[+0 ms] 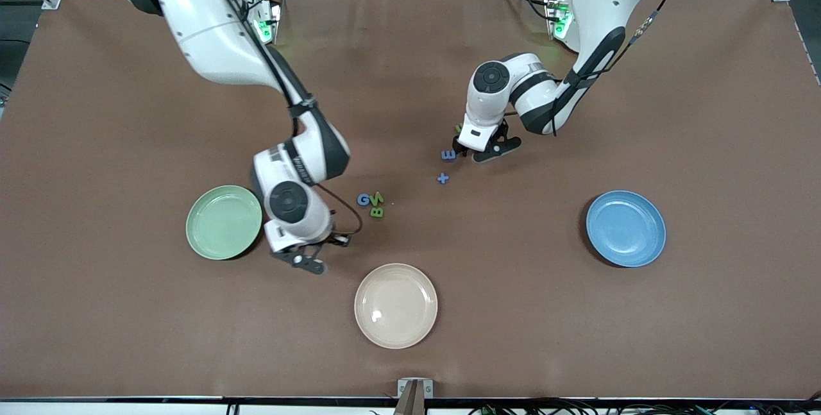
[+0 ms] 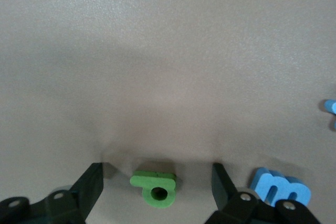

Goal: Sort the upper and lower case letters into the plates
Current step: 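Drop the pink letter on the green plate while the left gripper grasps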

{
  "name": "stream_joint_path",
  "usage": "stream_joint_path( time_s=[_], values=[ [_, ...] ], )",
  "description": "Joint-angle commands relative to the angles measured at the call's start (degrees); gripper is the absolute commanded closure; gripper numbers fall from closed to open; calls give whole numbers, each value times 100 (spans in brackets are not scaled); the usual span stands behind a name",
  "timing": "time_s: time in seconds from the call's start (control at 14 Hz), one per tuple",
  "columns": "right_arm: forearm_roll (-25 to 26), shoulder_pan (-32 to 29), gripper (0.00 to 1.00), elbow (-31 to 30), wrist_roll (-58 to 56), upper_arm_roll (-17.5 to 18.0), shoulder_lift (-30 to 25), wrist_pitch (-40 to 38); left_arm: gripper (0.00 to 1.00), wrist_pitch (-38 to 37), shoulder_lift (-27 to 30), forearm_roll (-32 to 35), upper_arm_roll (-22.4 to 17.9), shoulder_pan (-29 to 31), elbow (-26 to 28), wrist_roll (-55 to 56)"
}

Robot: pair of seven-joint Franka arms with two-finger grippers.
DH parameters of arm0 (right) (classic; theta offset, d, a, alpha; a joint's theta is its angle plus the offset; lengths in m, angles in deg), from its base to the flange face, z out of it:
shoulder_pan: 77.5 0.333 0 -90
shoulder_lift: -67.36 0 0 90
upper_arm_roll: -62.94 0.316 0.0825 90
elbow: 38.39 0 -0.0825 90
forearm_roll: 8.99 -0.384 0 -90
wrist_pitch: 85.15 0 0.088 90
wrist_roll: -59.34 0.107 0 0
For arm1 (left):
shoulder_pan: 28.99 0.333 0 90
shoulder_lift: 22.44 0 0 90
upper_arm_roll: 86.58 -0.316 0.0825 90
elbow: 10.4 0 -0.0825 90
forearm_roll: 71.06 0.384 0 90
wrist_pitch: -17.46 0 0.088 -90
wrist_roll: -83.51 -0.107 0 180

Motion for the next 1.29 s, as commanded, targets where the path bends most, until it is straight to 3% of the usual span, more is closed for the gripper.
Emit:
stream_joint_path(
  time_s=[0.0,0.29,0.64,0.93,1.22],
  values=[
    [21,-572,100,-960,-894,146,-946,-71,31,-43,76,121,12,-4,94,130],
    [21,-1117,100,-2015,-1853,146,-1632,200,42,-43,76,121,12,-4,94,139],
    [21,-1443,100,-3544,-2470,137,-2090,1500,51,-43,84,121,21,5,94,139],
    [21,-1899,99,-4020,-3014,146,-2037,2029,66,-52,93,121,30,5,85,165],
    [21,-1909,98,-4451,-3015,146,-1985,2723,84,-52,111,112,30,5,77,244]
  ],
)
